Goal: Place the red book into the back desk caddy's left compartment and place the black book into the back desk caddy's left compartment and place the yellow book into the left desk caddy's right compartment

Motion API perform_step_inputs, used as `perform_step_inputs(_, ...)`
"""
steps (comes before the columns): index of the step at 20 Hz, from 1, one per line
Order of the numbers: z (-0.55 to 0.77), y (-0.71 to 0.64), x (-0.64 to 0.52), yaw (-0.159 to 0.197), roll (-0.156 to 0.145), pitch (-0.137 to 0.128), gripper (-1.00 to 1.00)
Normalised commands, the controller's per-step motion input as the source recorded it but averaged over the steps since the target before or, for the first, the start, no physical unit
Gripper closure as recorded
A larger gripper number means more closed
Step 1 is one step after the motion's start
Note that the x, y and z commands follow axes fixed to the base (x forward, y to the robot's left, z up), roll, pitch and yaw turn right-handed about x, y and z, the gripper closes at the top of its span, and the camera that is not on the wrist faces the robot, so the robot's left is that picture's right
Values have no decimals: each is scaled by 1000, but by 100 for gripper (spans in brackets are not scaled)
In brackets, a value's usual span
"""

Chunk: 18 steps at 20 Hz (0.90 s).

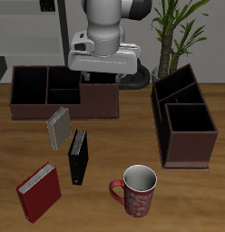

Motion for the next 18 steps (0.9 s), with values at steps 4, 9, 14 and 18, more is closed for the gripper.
perform_step_inputs(4,57,-98,246,11,-26,-42,-100)
perform_step_inputs(9,142,-90,483,38,-37,-67,-100)
perform_step_inputs(14,127,-30,555,-18,12,12,-100)
perform_step_inputs(18,172,10,561,18,-20,-37,-100)
